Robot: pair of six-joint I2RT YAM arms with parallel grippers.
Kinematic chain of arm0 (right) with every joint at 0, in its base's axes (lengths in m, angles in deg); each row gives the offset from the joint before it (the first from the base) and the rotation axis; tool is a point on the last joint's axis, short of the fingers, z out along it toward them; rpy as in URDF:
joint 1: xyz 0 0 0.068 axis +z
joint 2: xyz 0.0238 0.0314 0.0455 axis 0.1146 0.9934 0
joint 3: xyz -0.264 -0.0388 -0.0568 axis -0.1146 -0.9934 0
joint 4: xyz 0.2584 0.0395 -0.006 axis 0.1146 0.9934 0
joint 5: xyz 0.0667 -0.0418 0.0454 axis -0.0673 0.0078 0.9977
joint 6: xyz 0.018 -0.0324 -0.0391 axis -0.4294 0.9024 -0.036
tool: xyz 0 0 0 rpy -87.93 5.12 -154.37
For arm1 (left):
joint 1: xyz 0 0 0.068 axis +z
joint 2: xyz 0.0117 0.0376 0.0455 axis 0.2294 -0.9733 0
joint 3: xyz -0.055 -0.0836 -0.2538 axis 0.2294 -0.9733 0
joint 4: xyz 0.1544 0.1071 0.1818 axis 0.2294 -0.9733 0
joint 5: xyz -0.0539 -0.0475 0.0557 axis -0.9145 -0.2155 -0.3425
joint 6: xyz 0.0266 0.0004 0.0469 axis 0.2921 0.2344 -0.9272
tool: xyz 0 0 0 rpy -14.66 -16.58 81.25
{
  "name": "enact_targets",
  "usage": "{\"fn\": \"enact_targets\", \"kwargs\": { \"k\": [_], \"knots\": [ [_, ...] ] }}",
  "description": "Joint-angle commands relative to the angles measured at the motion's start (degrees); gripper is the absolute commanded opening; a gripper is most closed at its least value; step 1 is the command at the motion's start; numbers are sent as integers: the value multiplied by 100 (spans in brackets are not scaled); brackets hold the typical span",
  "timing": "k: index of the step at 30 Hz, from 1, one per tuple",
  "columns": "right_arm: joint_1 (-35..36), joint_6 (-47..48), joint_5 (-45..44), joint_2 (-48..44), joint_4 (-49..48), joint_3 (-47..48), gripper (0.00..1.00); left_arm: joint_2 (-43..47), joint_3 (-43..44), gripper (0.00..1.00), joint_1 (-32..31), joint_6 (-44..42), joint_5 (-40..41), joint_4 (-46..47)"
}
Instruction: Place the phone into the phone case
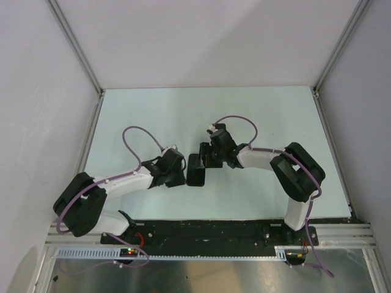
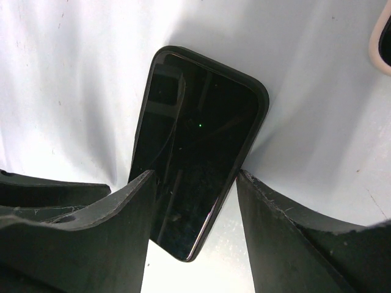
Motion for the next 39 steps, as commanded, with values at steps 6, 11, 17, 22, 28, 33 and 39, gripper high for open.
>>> {"fn": "enact_targets", "kwargs": {
  "k": [6,11,17,22,28,33,39],
  "knots": [
    [161,119,-49,320,450,-45,60,-14,177,36,34,15,-109,296],
    [178,135,-85,318,480,-53,60,179,198,36,-2,5,-32,284],
    [179,142,-110,325,502,-50,60,203,267,35,-39,-22,32,228],
    [182,159,-128,327,515,-45,60,212,294,34,-94,-28,57,191],
    [193,159,-120,339,505,-46,60,101,392,33,-118,-92,229,7],
    [195,163,-129,332,522,-49,60,-109,448,31,-206,-148,363,-89],
    [200,182,-134,335,549,-49,60,-295,392,28,-298,-156,477,-203]
  ]
}}
